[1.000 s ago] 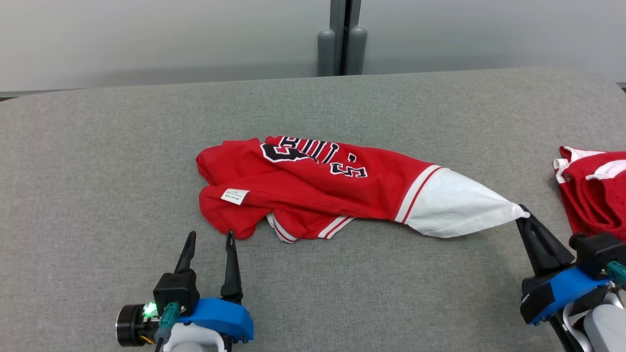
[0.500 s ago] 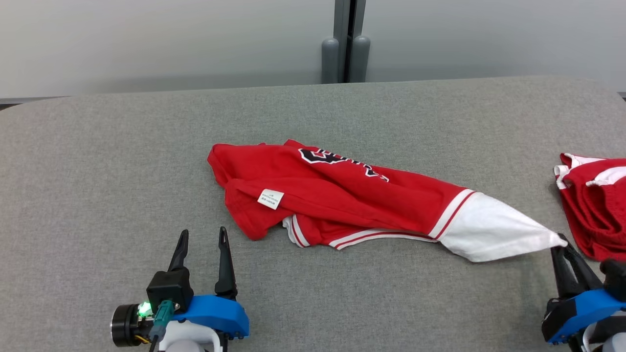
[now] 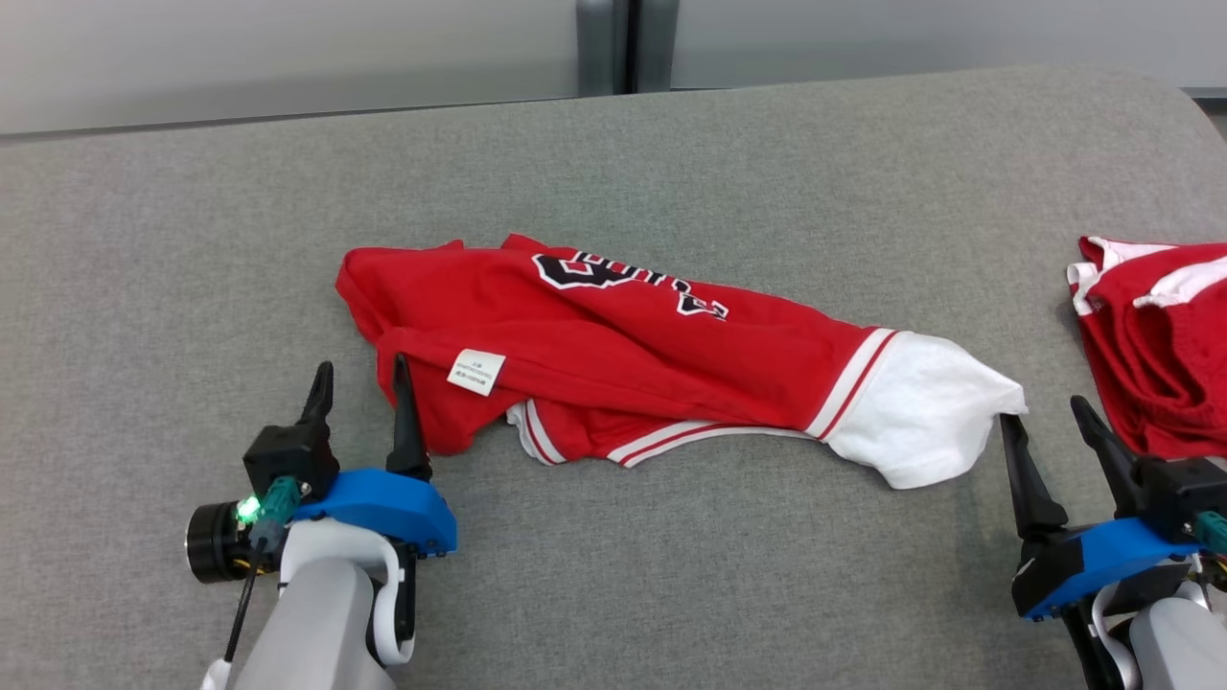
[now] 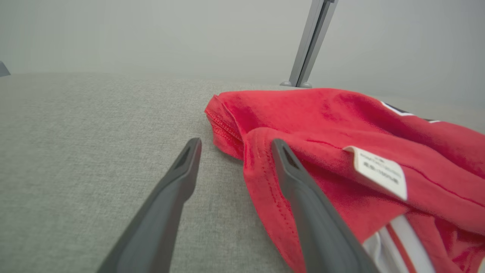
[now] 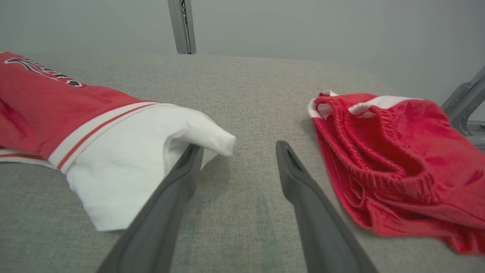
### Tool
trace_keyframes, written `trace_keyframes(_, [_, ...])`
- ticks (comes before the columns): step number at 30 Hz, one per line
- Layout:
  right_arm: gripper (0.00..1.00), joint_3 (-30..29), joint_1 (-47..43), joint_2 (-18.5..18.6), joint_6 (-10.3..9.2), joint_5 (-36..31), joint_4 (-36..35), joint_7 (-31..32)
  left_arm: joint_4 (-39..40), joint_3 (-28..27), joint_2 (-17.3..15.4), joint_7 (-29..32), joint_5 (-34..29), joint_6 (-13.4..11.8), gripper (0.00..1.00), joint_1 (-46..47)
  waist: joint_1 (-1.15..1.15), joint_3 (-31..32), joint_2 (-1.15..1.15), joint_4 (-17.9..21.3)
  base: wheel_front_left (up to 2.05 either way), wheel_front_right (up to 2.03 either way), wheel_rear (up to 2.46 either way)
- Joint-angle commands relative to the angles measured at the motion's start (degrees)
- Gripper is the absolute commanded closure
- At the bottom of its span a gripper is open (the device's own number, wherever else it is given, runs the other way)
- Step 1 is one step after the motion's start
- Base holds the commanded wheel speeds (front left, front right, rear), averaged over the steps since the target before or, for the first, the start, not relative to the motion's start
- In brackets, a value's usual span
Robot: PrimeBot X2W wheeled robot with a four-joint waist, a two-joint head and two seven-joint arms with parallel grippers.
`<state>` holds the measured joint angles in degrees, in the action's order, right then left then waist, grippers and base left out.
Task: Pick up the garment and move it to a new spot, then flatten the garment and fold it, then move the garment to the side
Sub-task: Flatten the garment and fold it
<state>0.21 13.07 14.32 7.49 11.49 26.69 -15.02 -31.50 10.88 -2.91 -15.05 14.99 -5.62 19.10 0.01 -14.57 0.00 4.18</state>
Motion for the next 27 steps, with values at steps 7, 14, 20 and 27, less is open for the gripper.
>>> trace_keyframes(7, [0.0, 0.9, 2.12, -0.26, 0.01, 0.63, -0.86, -0.2, -6.12, -1.59, 0.03, -0.16, 1.93, 4.61, 0.0, 5.37, -0.01, -1.96, 0.0, 1.51, 0.0, 0.0, 0.0])
trace_keyframes(14, [0.0, 0.3, 1.67, -0.66, 0.01, 0.38, -1.16, -0.2, -6.99, -0.99, 0.03, -0.17, 2.01, 5.94, 1.0, 6.01, -0.01, -2.17, 0.0, 1.56, 0.0, 0.0, 0.0])
trace_keyframes(20, [0.0, -0.7, 0.44, -1.08, 0.01, 0.6, -0.67, -0.19, -3.96, 0.93, 0.04, -0.16, 1.39, 6.62, 1.0, 3.51, -0.01, -0.19, 0.0, -0.35, 0.0, 0.0, 0.0])
trace_keyframes(27, [0.0, -1.62, -1.18, -2.17, 0.01, 0.9, -0.12, -0.2, 1.69, 2.89, 0.04, -0.16, -0.9, 6.98, 1.0, -0.96, -0.01, 4.32, 0.0, -2.89, 0.0, 0.0, 0.0])
